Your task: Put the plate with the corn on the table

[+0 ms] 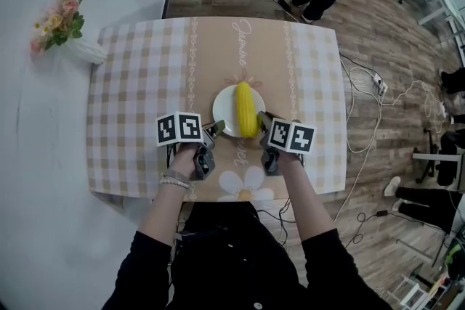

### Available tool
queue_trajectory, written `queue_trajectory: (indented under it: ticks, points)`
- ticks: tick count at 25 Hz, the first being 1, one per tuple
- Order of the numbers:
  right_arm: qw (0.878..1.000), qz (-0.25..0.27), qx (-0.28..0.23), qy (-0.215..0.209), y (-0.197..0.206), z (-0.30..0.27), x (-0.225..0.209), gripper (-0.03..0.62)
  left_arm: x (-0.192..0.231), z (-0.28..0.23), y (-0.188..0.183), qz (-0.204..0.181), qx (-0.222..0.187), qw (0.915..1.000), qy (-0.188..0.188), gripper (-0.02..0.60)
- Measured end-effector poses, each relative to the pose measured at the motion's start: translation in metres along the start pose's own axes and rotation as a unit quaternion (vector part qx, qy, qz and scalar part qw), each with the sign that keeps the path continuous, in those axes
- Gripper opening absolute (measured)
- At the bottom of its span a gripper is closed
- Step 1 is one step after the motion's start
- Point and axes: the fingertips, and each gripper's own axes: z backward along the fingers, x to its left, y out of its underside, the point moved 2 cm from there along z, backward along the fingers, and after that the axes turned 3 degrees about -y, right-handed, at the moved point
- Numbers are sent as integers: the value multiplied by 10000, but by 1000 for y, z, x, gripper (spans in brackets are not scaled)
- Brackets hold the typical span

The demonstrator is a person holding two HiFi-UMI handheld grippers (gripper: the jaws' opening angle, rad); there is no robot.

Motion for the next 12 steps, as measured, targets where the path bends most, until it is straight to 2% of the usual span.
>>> queue_trajectory:
  ticks: [5, 12]
  points:
    - [10000, 48, -29, -25, 0, 0, 2, 95, 6, 7, 1, -62, -142, 9998, -100, 67]
    - [9998, -32, -215, -4, -2, 5, -2, 96, 7, 21, -4, -501, -394, 9975, -303, 37]
